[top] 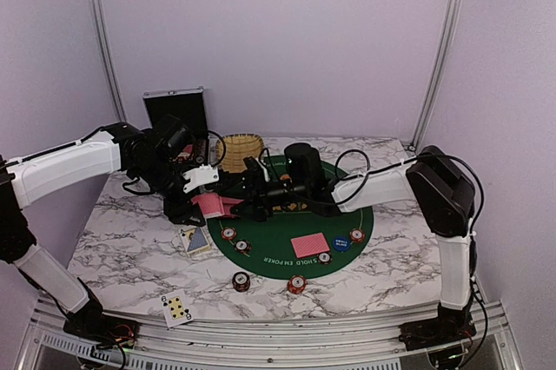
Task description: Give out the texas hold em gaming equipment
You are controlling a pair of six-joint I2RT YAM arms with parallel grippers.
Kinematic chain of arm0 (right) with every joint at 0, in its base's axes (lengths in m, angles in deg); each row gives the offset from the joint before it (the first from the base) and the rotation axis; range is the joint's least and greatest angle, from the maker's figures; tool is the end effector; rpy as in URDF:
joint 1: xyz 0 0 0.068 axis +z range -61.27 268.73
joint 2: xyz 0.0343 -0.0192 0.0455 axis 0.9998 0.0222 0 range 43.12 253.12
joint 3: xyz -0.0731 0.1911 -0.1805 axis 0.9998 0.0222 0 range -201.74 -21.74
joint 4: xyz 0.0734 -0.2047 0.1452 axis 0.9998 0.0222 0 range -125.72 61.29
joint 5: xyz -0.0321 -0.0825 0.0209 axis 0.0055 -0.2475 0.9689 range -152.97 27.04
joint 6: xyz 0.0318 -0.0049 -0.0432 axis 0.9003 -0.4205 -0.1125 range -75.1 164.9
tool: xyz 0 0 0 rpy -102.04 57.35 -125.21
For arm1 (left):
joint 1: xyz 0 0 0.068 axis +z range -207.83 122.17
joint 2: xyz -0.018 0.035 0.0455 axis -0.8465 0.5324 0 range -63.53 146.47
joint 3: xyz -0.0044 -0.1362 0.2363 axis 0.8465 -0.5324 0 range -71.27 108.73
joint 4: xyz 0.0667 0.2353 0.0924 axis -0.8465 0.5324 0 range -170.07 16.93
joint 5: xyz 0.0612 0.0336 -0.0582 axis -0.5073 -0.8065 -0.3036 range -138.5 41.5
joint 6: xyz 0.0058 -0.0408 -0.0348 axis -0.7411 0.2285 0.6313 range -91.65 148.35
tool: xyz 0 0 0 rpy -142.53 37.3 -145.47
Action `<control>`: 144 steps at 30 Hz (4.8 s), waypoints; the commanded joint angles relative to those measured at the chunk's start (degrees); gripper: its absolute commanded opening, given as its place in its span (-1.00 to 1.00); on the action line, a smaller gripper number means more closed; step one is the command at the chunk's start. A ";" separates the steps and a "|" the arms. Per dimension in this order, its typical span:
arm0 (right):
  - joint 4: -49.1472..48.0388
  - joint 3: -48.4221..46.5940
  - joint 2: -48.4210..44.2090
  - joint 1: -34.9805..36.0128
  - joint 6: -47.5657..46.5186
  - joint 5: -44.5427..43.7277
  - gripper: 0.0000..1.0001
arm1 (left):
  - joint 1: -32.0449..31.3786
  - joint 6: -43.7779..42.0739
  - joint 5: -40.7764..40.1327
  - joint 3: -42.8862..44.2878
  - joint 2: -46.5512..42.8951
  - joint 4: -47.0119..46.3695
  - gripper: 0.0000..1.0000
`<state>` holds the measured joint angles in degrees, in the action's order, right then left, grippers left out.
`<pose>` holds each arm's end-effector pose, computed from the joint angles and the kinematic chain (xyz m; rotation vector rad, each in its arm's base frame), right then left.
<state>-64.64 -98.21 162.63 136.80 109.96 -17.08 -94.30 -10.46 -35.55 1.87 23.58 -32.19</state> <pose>0.2923 0.3636 0.1959 -0.3939 2.2875 1.9486 0.2447 -0.1908 0.2803 1.6669 2.0389 -0.2853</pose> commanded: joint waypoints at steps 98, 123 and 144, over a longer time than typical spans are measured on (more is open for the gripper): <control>7.44 -0.32 -3.76 -21.26 -3.78 2.92 -0.91 | -0.53 -0.69 -1.73 2.32 0.27 1.20 -0.84; 32.15 -31.56 19.79 -35.59 -19.50 -10.15 -0.69 | -0.53 -0.52 -2.33 1.72 -0.50 1.78 -0.84; 50.55 -33.71 14.55 -35.51 -33.63 -23.57 0.41 | -0.54 -0.48 -1.84 1.93 -1.25 2.22 -0.84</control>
<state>-22.68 -128.96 182.27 101.09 81.96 -32.92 -94.87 -10.65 -38.48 2.61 24.47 -31.66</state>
